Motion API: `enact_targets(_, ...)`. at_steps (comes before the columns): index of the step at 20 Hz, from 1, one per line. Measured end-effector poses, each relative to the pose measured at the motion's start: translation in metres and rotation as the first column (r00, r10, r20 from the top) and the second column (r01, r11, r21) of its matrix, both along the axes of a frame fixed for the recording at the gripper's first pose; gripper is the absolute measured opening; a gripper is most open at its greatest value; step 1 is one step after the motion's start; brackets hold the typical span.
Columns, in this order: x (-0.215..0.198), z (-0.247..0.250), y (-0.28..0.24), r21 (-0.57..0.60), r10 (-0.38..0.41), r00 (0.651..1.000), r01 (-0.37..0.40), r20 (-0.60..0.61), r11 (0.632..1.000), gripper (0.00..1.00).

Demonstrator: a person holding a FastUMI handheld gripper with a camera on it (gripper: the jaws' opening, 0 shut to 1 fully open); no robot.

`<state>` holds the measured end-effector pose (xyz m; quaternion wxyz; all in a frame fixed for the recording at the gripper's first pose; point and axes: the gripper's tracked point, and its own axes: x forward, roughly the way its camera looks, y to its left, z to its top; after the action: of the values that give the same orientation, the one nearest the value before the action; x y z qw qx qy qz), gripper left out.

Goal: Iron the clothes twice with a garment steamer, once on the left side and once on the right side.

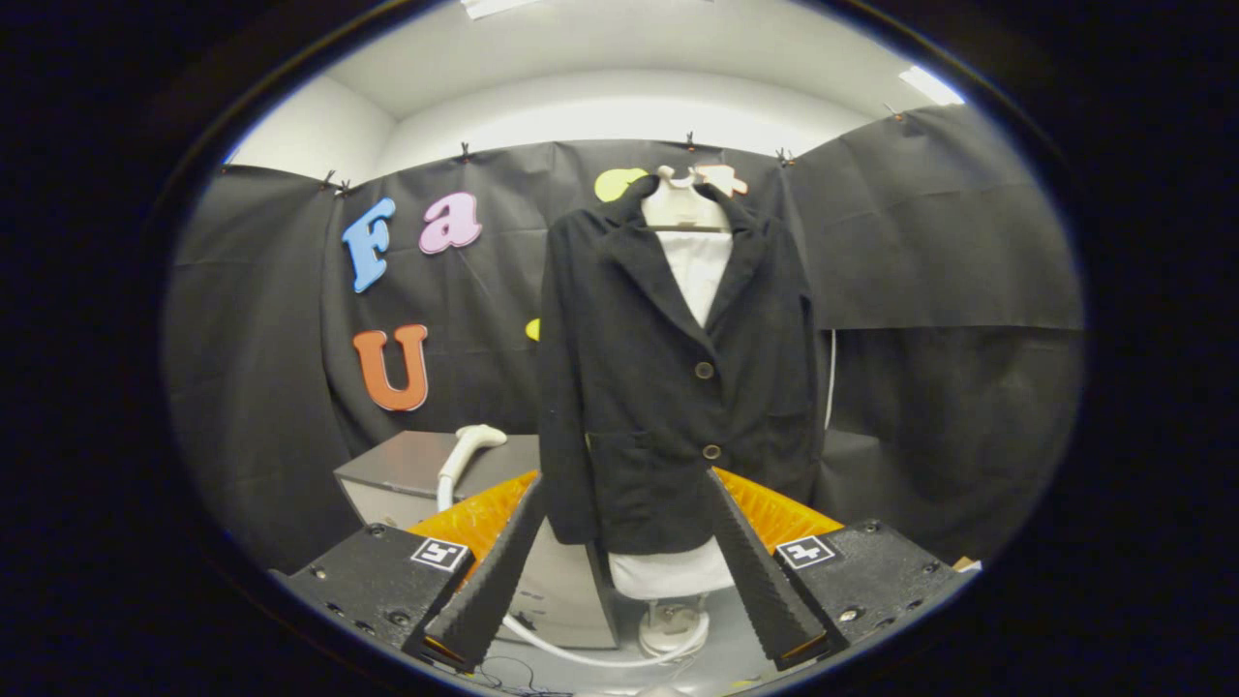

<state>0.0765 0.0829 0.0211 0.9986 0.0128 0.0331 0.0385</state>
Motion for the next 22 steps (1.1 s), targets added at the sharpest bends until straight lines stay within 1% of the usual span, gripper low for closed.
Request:
enact_targets(7, 0.085, 0.011, 0.105, -0.02, 0.119, 0.992, -0.12, -0.045, 0.993, 1.0)
enact_targets(11, 0.137, 0.002, 0.167, -0.047, 0.182, 0.978, -0.188, -0.096, 0.981, 1.0)
enact_targets(16, 0.202, -0.031, 0.221, -0.063, 0.213, 0.958, -0.229, -0.193, 0.971, 1.0)
enact_targets(22, 0.264, -0.087, 0.27, -0.069, 0.213, 0.919, -0.249, -0.333, 0.966, 1.0)
